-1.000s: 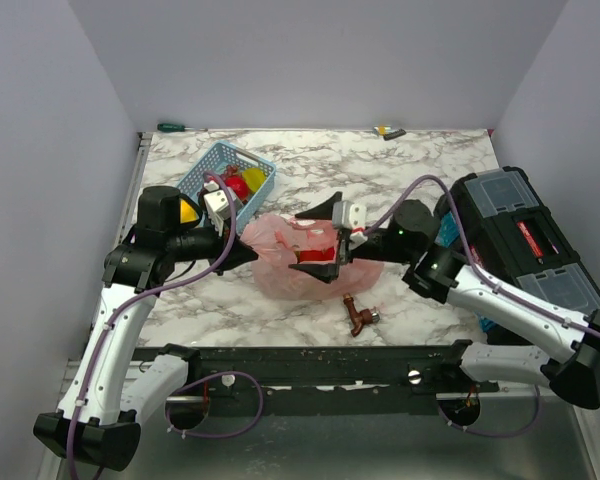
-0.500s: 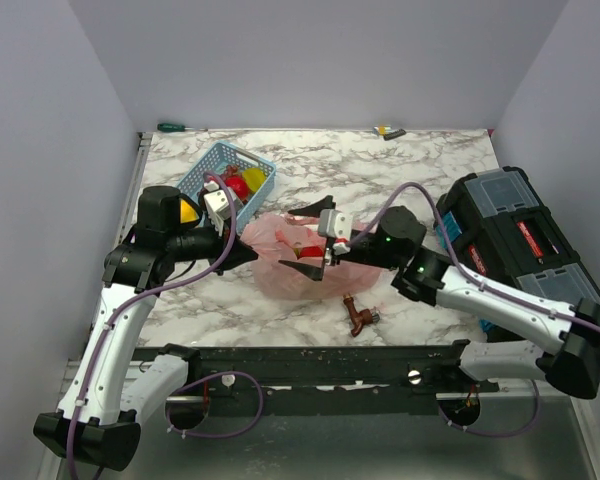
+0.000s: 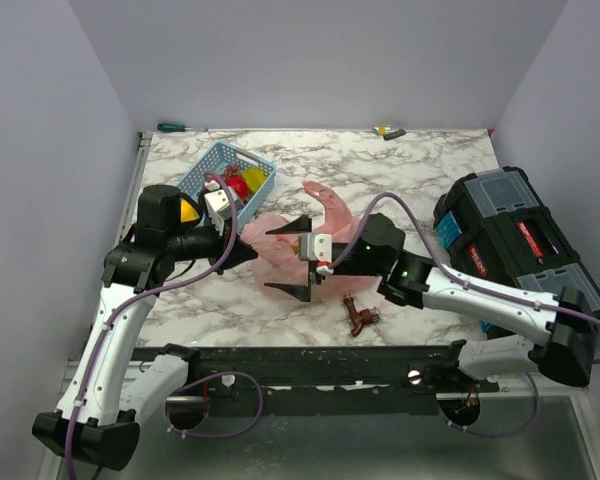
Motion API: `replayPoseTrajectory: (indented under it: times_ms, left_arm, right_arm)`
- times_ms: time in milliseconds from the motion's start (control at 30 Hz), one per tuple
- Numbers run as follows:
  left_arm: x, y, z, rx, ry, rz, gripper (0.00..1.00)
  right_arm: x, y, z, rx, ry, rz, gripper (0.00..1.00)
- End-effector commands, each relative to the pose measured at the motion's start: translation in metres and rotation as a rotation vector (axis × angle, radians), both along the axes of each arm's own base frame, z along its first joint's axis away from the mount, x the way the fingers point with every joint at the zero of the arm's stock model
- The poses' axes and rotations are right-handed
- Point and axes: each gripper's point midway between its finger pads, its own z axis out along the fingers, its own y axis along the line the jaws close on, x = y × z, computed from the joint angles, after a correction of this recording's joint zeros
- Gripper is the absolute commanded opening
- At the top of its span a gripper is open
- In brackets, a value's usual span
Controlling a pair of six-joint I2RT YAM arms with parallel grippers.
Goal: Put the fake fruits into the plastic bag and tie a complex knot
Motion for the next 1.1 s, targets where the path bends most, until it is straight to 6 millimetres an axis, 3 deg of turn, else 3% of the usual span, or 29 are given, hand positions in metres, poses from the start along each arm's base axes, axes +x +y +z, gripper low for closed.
replayPoseTrajectory:
  times_ms: [0, 233, 300, 367, 500, 533, 633, 867, 967, 1067]
  left_arm:
    - [-0.007, 0.003, 0.006, 0.024, -0.049, -0.017, 0.00]
    - [-0.015, 0.002, 0.003, 0.052, -0.085, -0.089, 0.00]
    - [-0.020, 0.000, 0.004, 0.058, -0.099, -0.132, 0.00]
    - [-0.026, -0.001, 0.008, 0.071, -0.131, -0.185, 0.02]
    - [-0.032, 0.001, 0.020, 0.109, -0.191, -0.263, 0.19]
    - [-0.033, 0.002, 0.027, 0.125, -0.227, -0.287, 0.22]
    - [-0.032, 0.012, 0.037, 0.208, -0.309, -0.311, 0.33]
    - [-0.019, 0.033, 0.030, 0.380, -0.736, -0.311, 0.70]
    - [-0.020, 0.026, 0.023, 0.354, -0.867, -0.356, 0.79]
    - [-0.015, 0.016, 0.026, 0.300, -0.888, -0.372, 0.81]
  right_arm:
    - [0.020, 0.014, -0.008, 0.025, -0.049, -0.063, 1.00]
    - [0.048, 0.014, -0.037, 0.040, -0.120, -0.197, 1.00]
    - [0.052, 0.017, -0.049, 0.020, -0.114, -0.208, 0.95]
    - [0.054, 0.019, -0.062, -0.005, -0.104, -0.211, 0.80]
    - [0.047, 0.020, -0.094, -0.056, -0.095, -0.163, 0.38]
    - [0.046, 0.019, -0.098, -0.062, -0.086, -0.159, 0.24]
    - [0.047, 0.018, -0.100, -0.056, -0.053, -0.176, 0.02]
    - [0.053, 0.012, -0.089, -0.015, 0.065, -0.195, 0.01]
    - [0.050, 0.012, -0.083, 0.002, 0.106, -0.176, 0.01]
    - [0.047, 0.012, -0.080, 0.013, 0.137, -0.158, 0.01]
